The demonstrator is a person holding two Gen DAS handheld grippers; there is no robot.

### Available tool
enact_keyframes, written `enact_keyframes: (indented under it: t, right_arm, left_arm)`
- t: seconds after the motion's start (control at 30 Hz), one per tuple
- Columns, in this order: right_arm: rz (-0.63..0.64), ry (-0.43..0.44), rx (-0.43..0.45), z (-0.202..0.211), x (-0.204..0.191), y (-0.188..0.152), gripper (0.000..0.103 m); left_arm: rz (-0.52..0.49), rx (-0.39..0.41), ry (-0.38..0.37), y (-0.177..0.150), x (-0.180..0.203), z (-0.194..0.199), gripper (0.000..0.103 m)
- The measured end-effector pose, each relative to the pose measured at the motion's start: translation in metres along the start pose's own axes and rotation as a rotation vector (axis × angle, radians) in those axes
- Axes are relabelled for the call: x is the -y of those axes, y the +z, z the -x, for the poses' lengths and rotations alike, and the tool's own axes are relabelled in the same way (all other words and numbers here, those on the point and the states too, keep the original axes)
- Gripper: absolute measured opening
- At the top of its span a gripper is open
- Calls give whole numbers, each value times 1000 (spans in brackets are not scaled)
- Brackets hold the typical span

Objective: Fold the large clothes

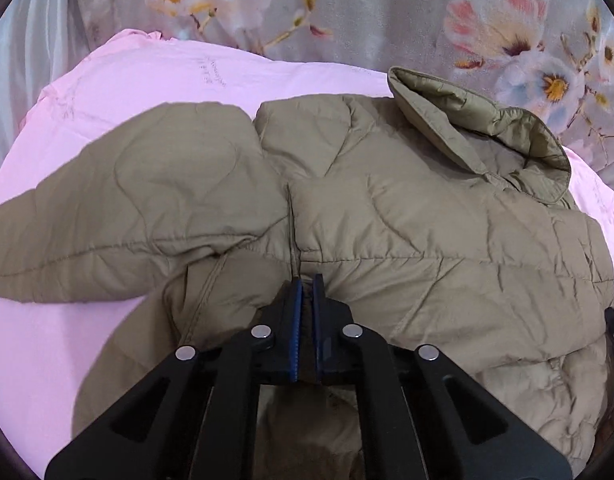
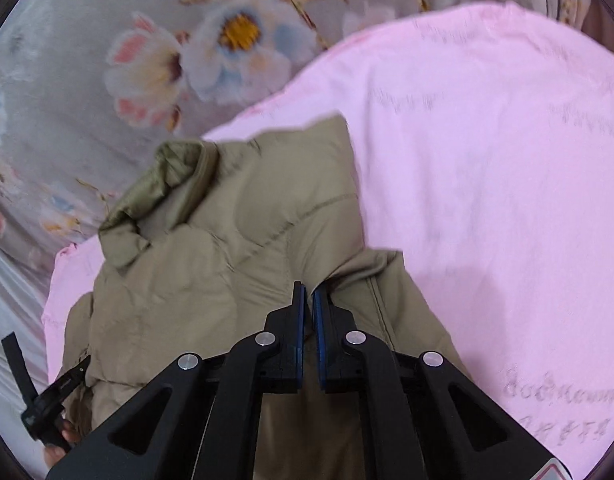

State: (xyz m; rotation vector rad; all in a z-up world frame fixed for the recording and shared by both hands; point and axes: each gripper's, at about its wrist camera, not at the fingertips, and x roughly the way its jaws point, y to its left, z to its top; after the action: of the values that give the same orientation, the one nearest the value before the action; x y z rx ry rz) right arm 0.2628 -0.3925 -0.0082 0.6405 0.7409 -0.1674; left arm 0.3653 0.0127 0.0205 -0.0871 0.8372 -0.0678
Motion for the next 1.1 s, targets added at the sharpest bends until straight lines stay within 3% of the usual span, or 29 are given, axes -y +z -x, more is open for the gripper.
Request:
enact_keyframes:
  t: [0.3,0.77,0.87,0.97,1.03,1.1]
  right_arm:
    - [35,-52,-27,1,1,-19,6]
    - [56,-79,-14,107,8,-128,7]
    - [51,-71,-24,120,9,-137,9]
    - [113,-139,-25,141,-1,-135,17]
    - [194,-183,50,166,-15,-133,26]
    - [253,-192,116,185,-34,-127,42]
  left_arm:
    - [-11,25,33,-23,-1,13,7]
    - [-39,18,31,-132,-27,106,7]
    - [-18,12,8,-137,-36,117,8]
    - [-36,13,31,-129,-41,133,18]
    - [-41,87,59,-114,-44,160,27]
    - [-30,158,62,-100,-42,181,51]
